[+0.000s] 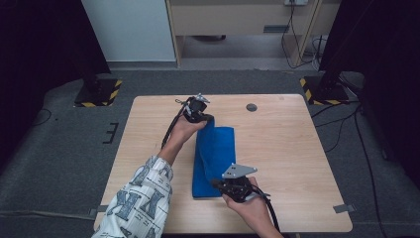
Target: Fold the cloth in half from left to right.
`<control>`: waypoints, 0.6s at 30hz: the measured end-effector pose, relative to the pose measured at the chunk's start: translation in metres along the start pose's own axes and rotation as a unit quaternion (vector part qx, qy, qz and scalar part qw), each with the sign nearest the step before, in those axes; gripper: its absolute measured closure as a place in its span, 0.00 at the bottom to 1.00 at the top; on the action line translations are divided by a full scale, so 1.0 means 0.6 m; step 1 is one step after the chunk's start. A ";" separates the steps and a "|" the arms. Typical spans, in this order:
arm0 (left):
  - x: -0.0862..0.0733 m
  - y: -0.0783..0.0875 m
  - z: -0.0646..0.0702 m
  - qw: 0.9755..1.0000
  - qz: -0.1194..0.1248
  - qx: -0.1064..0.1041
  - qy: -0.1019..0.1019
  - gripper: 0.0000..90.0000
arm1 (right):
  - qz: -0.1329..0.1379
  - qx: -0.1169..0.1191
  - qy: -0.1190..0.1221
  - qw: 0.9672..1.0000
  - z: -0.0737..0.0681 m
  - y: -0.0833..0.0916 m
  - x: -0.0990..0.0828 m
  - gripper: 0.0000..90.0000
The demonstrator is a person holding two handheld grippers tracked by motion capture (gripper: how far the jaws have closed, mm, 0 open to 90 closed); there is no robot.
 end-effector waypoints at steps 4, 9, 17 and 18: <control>-0.002 -0.006 0.002 1.000 -0.002 -0.001 0.000 0.96 | -0.002 -0.003 0.001 1.000 0.002 0.002 -0.007 0.98; -0.001 -0.015 0.007 1.000 0.001 -0.001 0.006 0.96 | -0.005 -0.011 -0.006 1.000 0.009 0.006 -0.021 0.98; 0.003 -0.027 0.022 1.000 0.005 -0.007 0.009 0.96 | -0.008 -0.015 -0.013 1.000 0.016 0.014 -0.032 0.98; 0.004 -0.028 0.023 1.000 0.006 -0.008 0.008 0.96 | -0.008 -0.016 -0.012 1.000 0.016 0.015 -0.032 0.98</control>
Point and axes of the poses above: each handheld gripper's, and its own axes: y roughly backward along the jaws, x roughly out of its top, z roughly to its right, the point moved 5 cm from there along -y, roughly forward along the jaws, and after that the axes turned 12 degrees about y, right-handed, at the moved point
